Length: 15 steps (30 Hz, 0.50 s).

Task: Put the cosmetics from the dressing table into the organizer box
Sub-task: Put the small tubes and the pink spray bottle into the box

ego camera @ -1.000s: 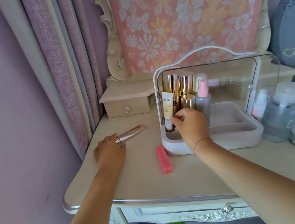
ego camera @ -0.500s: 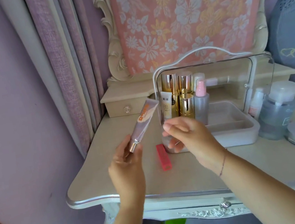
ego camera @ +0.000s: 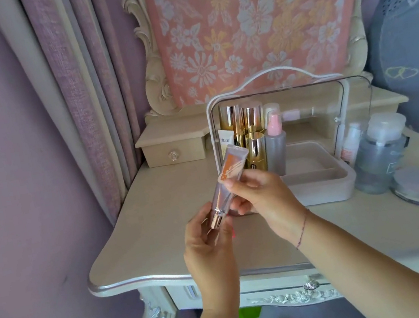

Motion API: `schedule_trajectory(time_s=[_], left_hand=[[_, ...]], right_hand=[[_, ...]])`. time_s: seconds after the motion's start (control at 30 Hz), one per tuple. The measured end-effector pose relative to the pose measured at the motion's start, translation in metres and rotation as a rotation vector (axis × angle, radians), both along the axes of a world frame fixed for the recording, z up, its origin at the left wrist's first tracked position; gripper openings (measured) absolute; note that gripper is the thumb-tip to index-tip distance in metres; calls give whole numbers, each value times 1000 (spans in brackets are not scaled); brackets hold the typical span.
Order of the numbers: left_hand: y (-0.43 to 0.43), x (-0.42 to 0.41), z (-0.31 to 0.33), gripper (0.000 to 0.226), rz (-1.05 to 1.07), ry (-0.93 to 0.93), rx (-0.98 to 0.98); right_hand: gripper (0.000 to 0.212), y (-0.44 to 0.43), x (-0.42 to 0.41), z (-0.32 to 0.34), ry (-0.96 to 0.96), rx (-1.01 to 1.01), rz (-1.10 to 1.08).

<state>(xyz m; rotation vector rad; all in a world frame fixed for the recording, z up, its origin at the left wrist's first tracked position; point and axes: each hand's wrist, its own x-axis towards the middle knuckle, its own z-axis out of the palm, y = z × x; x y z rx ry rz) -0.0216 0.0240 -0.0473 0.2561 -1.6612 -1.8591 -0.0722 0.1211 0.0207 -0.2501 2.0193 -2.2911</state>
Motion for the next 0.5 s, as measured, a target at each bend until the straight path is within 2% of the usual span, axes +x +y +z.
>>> schedule_trajectory(time_s=[0.1, 0.3, 0.4, 0.5], left_hand=[[2, -6, 0, 32, -29, -5, -10], [-2, -21, 3, 35, -48, -31, -149], [-12, -38, 12, 44, -14, -61, -275], [-21, -58, 19, 54, -76, -140, -383]], right_hand=[[7, 3, -4, -2, 24, 2, -39], [12, 15, -20, 4, 108, 25, -84], [10, 30, -41, 16, 251, 169, -249], [12, 38, -58, 19, 358, 303, -350]])
